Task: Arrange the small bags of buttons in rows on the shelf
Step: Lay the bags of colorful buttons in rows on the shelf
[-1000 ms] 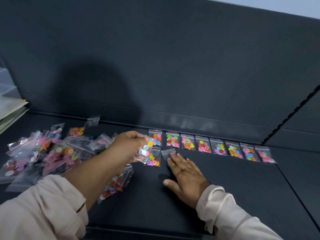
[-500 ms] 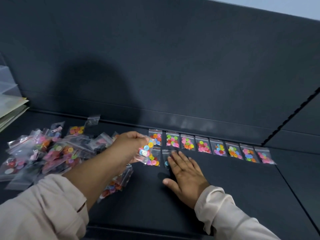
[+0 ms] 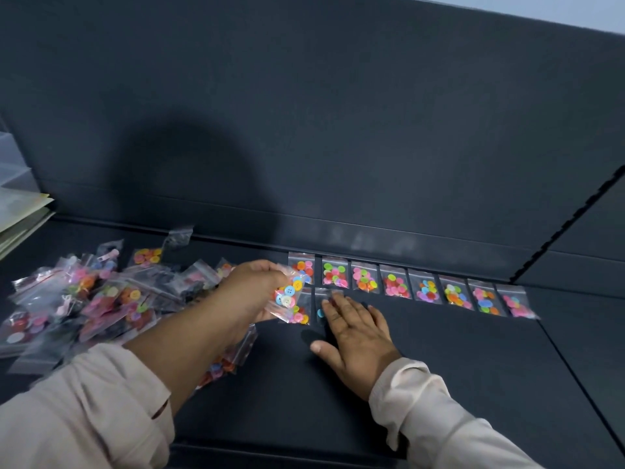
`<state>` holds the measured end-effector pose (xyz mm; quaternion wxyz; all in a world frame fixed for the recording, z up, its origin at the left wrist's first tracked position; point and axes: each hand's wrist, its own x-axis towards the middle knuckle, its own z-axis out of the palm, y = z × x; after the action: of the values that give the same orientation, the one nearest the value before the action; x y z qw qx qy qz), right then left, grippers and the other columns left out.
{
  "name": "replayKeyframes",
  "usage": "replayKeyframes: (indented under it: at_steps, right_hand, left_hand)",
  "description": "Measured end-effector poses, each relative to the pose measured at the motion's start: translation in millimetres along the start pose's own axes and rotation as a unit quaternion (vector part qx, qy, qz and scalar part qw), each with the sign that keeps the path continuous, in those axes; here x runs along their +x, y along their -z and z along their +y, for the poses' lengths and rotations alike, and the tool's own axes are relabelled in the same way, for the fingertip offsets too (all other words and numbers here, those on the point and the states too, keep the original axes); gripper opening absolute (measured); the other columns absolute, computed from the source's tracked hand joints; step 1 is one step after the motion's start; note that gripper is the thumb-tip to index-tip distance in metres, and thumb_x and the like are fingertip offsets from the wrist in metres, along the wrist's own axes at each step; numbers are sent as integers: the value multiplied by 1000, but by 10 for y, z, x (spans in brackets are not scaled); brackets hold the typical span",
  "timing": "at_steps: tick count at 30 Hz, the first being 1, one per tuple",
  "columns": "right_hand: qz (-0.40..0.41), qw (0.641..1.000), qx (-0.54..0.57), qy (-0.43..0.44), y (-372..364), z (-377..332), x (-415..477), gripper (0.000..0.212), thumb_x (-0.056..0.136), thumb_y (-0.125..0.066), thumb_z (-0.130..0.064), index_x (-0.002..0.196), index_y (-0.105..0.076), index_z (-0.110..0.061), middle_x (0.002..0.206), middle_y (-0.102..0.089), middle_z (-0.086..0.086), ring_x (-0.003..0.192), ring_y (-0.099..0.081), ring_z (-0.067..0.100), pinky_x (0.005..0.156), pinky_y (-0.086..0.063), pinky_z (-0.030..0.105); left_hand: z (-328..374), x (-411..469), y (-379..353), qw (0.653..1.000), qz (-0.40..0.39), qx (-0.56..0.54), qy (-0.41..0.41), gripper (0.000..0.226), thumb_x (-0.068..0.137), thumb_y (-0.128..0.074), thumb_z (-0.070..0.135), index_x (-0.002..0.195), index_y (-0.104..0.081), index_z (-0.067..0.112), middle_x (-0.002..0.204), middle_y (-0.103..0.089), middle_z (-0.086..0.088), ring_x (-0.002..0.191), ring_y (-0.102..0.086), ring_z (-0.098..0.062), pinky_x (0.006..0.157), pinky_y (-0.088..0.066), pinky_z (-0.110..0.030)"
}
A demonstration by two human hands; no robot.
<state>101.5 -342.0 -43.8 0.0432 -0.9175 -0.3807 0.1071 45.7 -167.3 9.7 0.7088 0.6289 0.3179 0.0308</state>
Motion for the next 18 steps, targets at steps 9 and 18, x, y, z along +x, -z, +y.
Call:
replayKeyframes:
  at_steps: [9, 18]
  right_hand:
    - [130, 788, 598, -64, 330, -53, 57, 8, 86, -61, -5, 84, -63, -13, 72, -63, 2, 63, -58, 10, 64, -51, 21]
    - [139, 790, 591, -89, 411, 359, -58, 26, 84, -59, 8, 66, -58, -11, 47, -57, -2, 40, -51, 4, 40, -40, 16]
  left_hand:
    - [-7, -76, -269, 998, -46, 49, -19, 13, 86, -61, -1, 87, -68, 10, 83, -72, -11, 68, -69, -22, 68, -58, -32]
    - [-77, -100, -585, 985, -101, 119, -74, 22, 86, -64, 4, 106, -64, 14, 96, -66, -6, 87, -64, -18, 76, -54, -28]
